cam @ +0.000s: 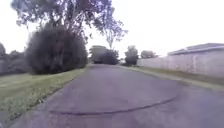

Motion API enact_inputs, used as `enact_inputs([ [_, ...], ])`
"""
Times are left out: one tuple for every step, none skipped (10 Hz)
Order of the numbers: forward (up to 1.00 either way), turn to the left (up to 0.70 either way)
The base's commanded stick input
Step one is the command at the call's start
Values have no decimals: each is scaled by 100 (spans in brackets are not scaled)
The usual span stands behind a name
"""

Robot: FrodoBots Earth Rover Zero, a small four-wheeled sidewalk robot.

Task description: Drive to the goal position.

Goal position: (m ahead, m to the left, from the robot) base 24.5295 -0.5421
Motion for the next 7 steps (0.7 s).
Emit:
enact_inputs([
  [85, 0],
  [85, 0],
  [85, 0],
  [85, 0],
  [85, 0],
  [85, 0],
  [85, 0],
])
